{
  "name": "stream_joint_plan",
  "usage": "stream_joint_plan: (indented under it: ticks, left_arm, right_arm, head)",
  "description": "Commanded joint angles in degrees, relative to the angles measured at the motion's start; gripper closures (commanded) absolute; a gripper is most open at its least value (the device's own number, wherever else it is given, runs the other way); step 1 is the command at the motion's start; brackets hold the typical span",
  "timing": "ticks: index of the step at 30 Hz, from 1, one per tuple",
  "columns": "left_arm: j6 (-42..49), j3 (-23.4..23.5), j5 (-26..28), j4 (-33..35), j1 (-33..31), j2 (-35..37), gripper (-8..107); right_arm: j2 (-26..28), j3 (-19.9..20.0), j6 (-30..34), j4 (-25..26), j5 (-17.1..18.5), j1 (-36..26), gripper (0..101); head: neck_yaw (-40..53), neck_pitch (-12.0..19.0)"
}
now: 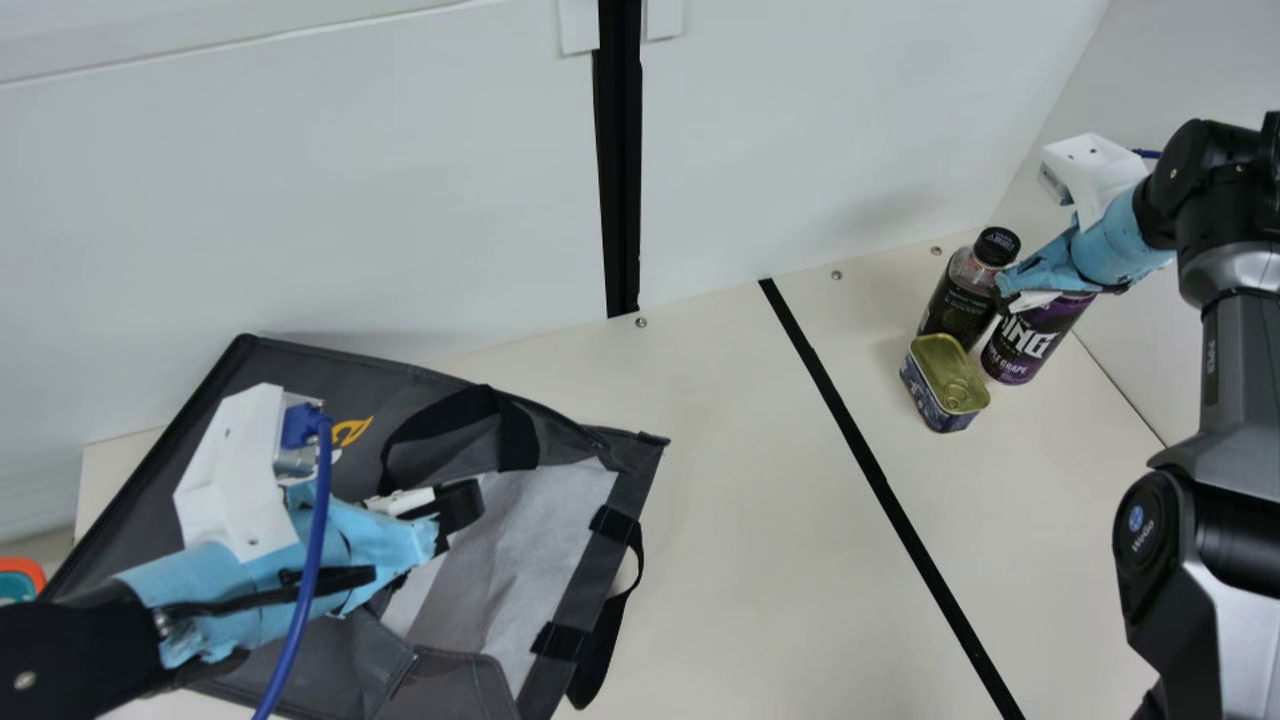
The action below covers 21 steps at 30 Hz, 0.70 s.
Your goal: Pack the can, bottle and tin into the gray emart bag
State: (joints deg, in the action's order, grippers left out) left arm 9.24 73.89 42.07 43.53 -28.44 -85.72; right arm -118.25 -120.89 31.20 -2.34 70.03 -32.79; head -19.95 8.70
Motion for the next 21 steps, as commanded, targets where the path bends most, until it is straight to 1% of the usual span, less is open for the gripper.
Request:
stream_joint_plan:
  ticks: [1,11,21]
  left_arm:
    - [0.0,0.0,0.0,0.0,0.0,0.0,89]
    - [0.0,0.0,0.0,0.0,0.0,0.0,89]
    - [0.0,0.0,0.0,0.0,0.0,0.0,89]
  right_arm:
    - [1.33,0.65,-0.21,0.31,-0.13,0.1,101]
    - [7.96,4.97,-0.66,1.14,-0.13,0.52,101]
    - [15.44,11.12,-1.01,1.22,-0.13,1.76,101]
  head:
    - [-0.05,1.3]
    - [-0.05,1.3]
    - [-0.05,1.3]
